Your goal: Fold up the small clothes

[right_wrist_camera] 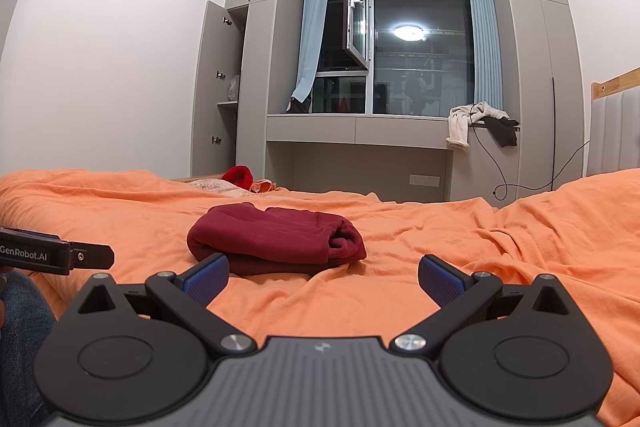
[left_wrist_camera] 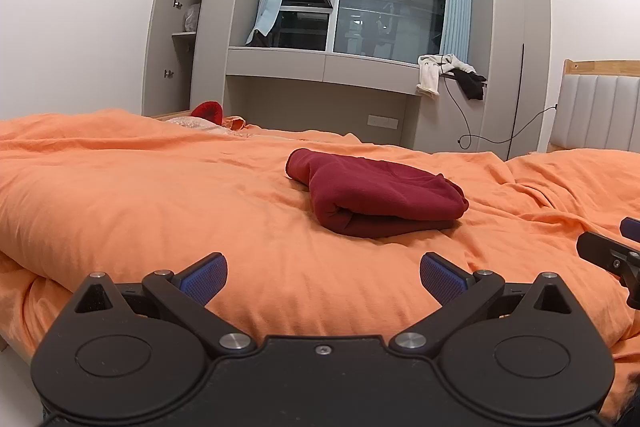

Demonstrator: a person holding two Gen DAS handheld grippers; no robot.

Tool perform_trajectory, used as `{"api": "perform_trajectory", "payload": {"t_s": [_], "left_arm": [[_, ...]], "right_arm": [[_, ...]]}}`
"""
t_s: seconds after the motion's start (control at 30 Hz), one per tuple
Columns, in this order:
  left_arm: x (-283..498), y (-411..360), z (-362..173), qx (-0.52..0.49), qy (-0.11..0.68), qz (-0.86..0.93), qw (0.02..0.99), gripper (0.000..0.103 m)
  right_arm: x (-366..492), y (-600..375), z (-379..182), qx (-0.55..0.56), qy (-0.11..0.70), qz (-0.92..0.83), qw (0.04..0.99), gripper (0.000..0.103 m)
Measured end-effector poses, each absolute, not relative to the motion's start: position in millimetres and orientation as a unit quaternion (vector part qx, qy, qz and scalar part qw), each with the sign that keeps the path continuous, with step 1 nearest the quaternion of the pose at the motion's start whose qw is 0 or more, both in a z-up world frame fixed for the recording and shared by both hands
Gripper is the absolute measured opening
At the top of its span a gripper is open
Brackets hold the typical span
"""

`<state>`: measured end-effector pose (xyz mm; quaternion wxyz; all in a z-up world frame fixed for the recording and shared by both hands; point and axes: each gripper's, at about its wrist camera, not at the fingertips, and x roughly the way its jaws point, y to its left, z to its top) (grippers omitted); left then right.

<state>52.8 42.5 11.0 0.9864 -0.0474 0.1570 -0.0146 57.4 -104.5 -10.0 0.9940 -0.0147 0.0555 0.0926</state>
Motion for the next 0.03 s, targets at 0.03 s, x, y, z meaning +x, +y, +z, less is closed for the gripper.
{"api": "perform_trajectory", "payload": {"t_s": [0.03], "left_arm": [[53.1,42.2,11.1,-0.048,0.157,-0.015,0.986,0.102]], "right_arm": [[57.4,-104.5,-10.0,-0.015,0.055,0.092,0.994,0.103]]}}
